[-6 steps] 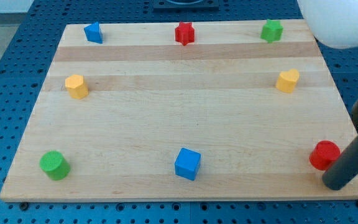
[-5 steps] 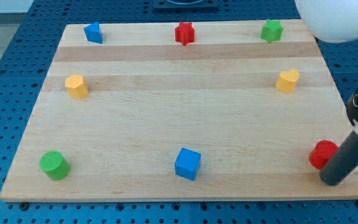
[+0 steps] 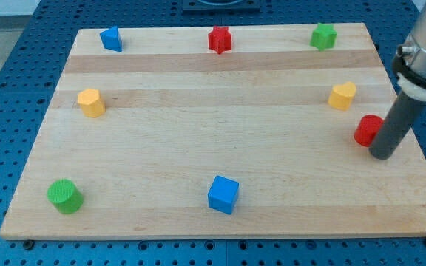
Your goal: Move the red circle to the yellow heart
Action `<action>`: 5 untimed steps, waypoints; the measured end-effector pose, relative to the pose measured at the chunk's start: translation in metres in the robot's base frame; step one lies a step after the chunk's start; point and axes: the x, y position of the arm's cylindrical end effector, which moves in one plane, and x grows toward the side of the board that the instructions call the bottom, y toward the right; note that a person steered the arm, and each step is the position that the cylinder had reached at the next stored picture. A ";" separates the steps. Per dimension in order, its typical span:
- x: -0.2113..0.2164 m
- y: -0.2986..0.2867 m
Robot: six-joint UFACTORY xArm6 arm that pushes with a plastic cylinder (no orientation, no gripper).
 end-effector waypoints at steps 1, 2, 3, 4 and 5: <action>-0.014 0.009; -0.029 0.009; -0.040 -0.005; -0.048 -0.019; -0.055 -0.026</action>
